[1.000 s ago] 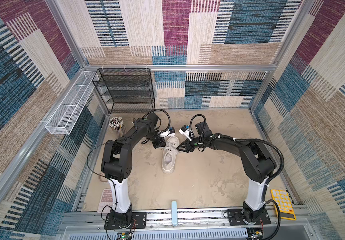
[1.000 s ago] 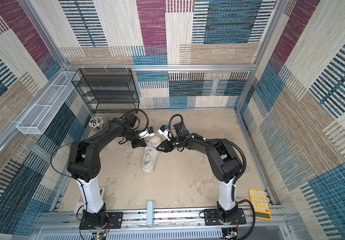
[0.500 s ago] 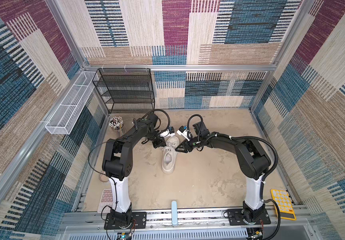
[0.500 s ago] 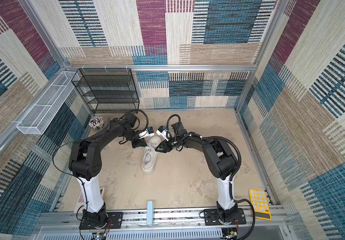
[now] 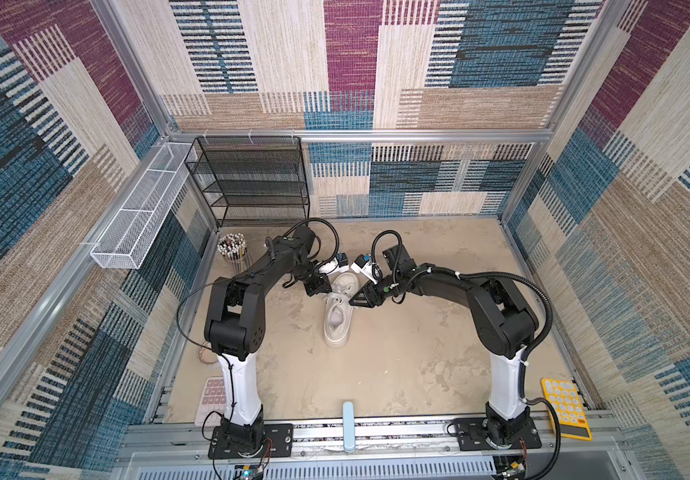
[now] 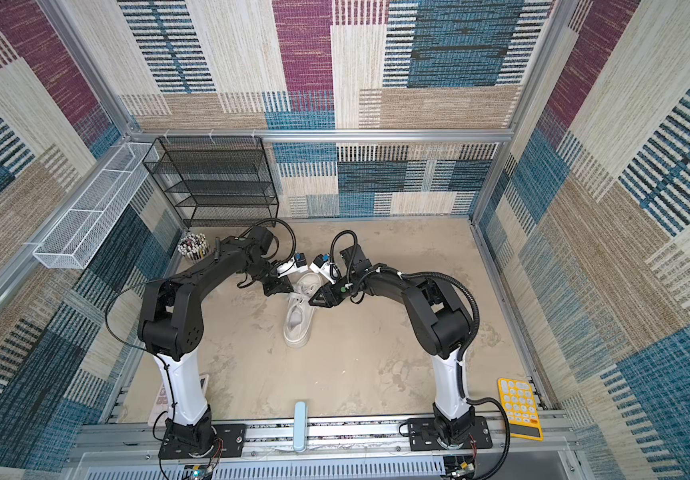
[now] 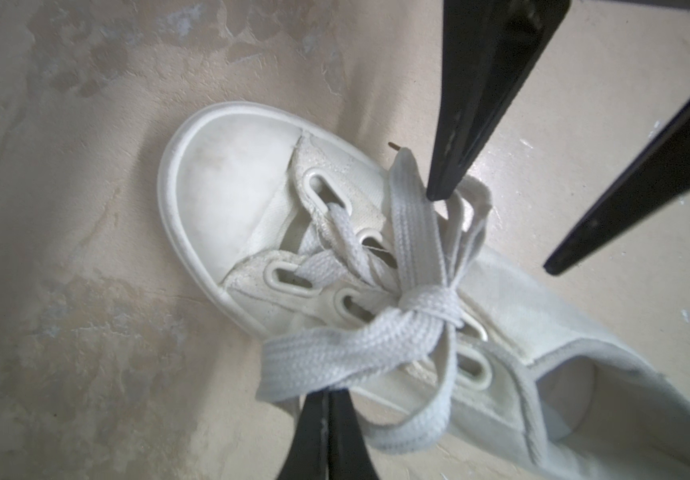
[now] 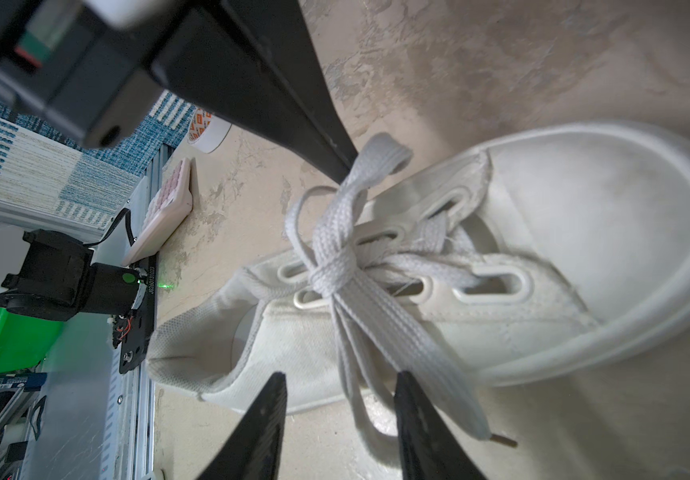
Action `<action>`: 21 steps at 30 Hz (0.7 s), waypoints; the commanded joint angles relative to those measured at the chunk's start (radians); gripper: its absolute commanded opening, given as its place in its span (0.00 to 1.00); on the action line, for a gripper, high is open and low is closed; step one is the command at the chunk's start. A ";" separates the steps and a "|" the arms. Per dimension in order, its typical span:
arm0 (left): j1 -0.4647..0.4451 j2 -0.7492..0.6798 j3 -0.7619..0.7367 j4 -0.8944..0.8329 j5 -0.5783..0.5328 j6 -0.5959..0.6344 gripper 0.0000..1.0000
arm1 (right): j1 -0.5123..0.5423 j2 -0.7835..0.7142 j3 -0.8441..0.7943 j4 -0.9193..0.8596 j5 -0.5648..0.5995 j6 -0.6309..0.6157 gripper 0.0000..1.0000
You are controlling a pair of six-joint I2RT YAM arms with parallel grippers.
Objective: Tie the shoes
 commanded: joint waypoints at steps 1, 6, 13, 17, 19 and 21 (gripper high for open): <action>0.001 0.004 0.006 -0.002 0.021 -0.004 0.00 | 0.007 0.008 0.006 0.000 0.006 -0.009 0.45; 0.001 0.005 0.007 -0.003 0.017 -0.003 0.00 | 0.016 0.028 0.024 -0.007 0.009 -0.010 0.40; 0.002 0.004 0.006 -0.001 0.012 -0.002 0.00 | 0.022 0.035 0.040 -0.020 0.027 -0.010 0.15; 0.002 0.001 0.007 -0.002 0.014 -0.003 0.00 | 0.024 0.033 0.042 -0.033 0.037 -0.011 0.07; 0.002 0.001 0.006 -0.002 0.014 -0.006 0.00 | 0.025 0.036 0.042 -0.035 0.035 -0.011 0.17; 0.002 -0.001 0.004 -0.003 0.015 -0.006 0.00 | 0.031 0.040 0.048 -0.037 0.036 -0.012 0.23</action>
